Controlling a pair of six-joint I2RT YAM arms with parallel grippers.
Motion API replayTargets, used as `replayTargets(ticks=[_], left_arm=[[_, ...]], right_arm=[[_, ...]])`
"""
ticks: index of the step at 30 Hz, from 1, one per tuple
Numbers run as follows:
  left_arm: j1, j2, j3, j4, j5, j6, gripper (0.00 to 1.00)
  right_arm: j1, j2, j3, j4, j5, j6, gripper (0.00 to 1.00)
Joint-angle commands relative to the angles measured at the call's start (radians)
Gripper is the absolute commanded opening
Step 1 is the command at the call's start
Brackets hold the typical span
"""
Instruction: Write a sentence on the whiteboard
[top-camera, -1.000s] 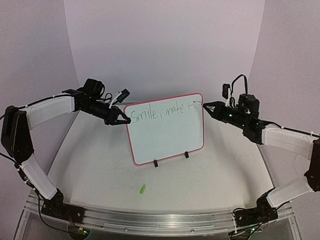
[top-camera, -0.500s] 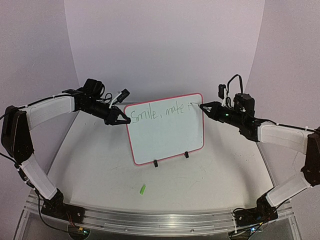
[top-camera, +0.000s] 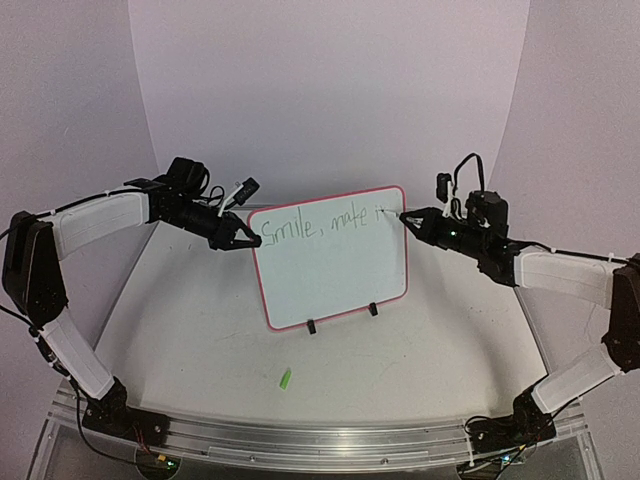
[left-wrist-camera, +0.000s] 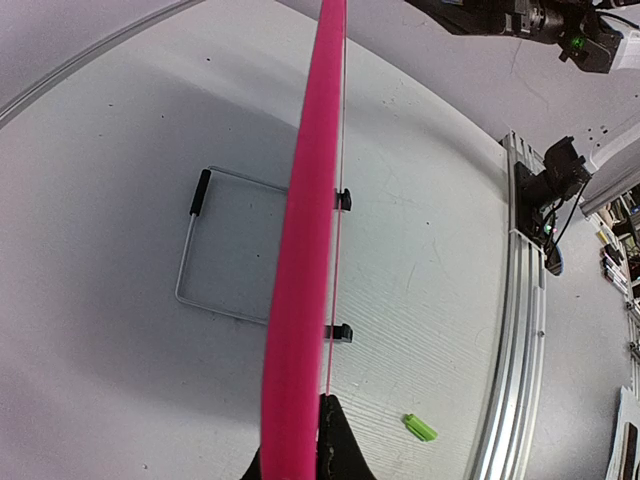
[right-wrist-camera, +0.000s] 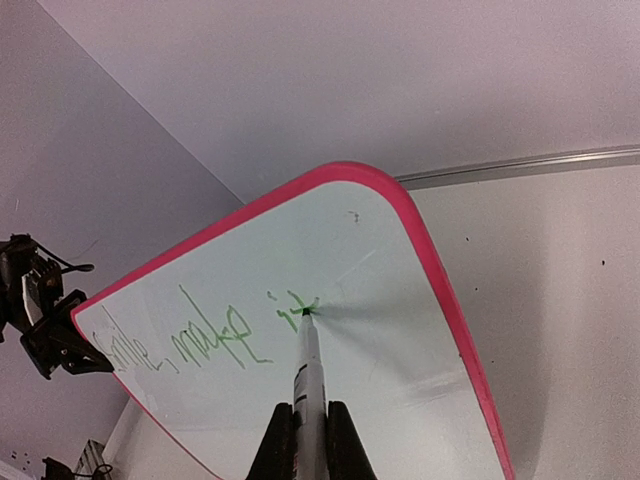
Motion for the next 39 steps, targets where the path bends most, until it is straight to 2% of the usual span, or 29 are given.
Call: replayTargets(ticks=[1, 16, 28, 34, 39], left_arm=[[0.002, 0.004, 0.012, -0.006, -0.140, 0.087, 0.00], [0.002, 0.003, 0.012, -0.004, -0.142, 0.087, 0.00], [0.000, 0.001, 0.012, -0.002, -0.137, 0.082, 0.00], [-0.006, -0.002, 0.009, -0.002, -0.145, 0.082, 0.00], [-0.014, 0.000, 0.008, -0.003, -0.148, 0.081, 0.00]], right_arm=[[-0.002, 0.004, -0.032, 0.013, 0.022, 0.008, 0.00], [-0.001, -0.059, -0.010, -0.033, 0.110, -0.018, 0.00], [0.003, -0.212, -0.055, -0.012, -0.163, -0.075, 0.00], [0.064, -0.224, -0.054, -0.030, -0.129, -0.085, 0.00], [0.196, -0.179, -0.028, -0.031, -0.044, -0.111, 0.00]])
